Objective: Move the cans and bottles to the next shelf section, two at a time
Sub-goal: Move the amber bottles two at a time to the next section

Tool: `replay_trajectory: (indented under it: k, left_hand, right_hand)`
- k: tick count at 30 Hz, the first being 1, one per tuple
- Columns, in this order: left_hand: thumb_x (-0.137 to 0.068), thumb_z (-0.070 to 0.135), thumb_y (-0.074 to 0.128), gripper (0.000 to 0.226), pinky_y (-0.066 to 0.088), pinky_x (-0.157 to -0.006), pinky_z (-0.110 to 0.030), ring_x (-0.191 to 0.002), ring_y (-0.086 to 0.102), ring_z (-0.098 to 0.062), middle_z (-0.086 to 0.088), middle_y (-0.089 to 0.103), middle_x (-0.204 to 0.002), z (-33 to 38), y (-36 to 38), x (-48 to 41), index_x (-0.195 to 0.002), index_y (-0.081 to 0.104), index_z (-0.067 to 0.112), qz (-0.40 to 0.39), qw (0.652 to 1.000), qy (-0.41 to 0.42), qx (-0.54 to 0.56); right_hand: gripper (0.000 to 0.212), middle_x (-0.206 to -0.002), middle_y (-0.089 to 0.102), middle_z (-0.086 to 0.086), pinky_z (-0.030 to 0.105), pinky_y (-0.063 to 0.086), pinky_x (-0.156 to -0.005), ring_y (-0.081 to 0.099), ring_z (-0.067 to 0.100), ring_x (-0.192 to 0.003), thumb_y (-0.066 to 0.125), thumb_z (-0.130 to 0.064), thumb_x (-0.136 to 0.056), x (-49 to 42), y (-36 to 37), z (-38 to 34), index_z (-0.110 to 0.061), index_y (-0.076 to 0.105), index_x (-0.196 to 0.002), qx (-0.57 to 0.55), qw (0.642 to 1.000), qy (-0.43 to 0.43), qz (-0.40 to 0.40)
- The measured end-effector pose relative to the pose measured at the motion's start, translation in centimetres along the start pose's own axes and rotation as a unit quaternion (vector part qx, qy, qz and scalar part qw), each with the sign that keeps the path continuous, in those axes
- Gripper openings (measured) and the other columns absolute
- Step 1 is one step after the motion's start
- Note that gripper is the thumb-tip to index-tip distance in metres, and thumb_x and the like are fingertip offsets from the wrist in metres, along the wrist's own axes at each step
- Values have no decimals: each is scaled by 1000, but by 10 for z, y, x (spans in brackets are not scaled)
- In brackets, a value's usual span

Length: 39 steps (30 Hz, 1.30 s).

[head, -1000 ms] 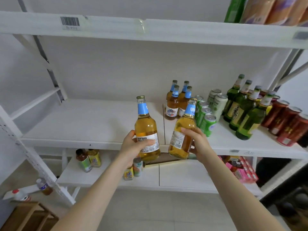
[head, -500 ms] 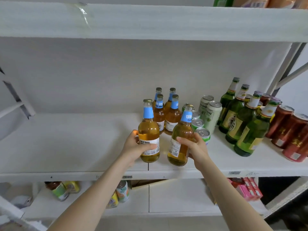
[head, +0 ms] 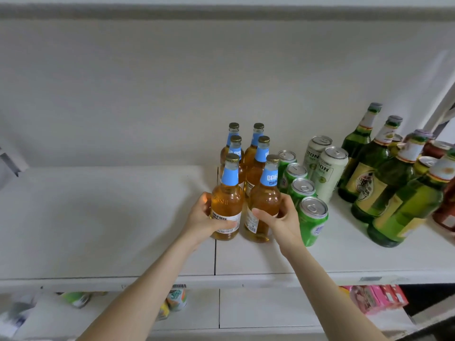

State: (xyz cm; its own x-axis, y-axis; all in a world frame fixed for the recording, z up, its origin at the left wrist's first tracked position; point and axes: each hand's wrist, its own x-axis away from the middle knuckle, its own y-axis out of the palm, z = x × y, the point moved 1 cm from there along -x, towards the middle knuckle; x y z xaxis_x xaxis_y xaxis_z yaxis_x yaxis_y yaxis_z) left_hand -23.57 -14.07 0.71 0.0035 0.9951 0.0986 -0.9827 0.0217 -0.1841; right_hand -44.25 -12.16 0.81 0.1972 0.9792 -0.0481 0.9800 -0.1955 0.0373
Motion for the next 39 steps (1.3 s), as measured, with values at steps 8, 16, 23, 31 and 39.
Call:
replay_trajectory:
  k: [8,16,23,31,39]
  left_hand:
    - [-33,20,96,85,59,-81,-36,-95,72,-13,7,75,-101,-10,4,-14,-107,56,23,-6,1000,1,28]
    - [-40,20,98,82,58,-86,-36,-100,71,-13,7,74,-108,-12,1,-14,-111,57,27,-30,999,3,25]
    - [-62,4,90,72,53,-80,-14,-104,67,1,14,70,-113,-29,0,4,-120,57,31,9,999,9,47]
    - [-63,8,91,70,53,-83,-16,-102,69,-6,4,73,-113,-32,7,-3,-125,59,17,37,998,40,9]
    - [-62,15,92,74,54,-91,-25,-103,69,-7,4,73,-113,-30,12,-18,-128,58,20,30,999,37,3]
  right_hand:
    - [67,-112,70,-3,28,55,-87,68,9,-101,89,-4,-68,-12,-2,12,-21,53,-123,36,998,-45,-24]
    - [78,-119,68,-7,35,53,-97,65,10,-110,89,-28,-63,-8,-5,17,-28,49,-130,46,998,-31,-35]
    - [78,-122,66,-14,20,52,-90,64,3,-111,91,-22,-68,12,-7,34,-24,51,-134,59,998,-14,4]
    - [60,-121,66,-9,10,48,-83,63,-5,-104,81,-3,-78,5,-6,33,-17,54,-130,34,999,-29,5]
    - [63,-117,66,-21,18,50,-92,62,0,-111,82,-9,-79,-3,-3,36,-21,51,-133,32,999,-26,16]
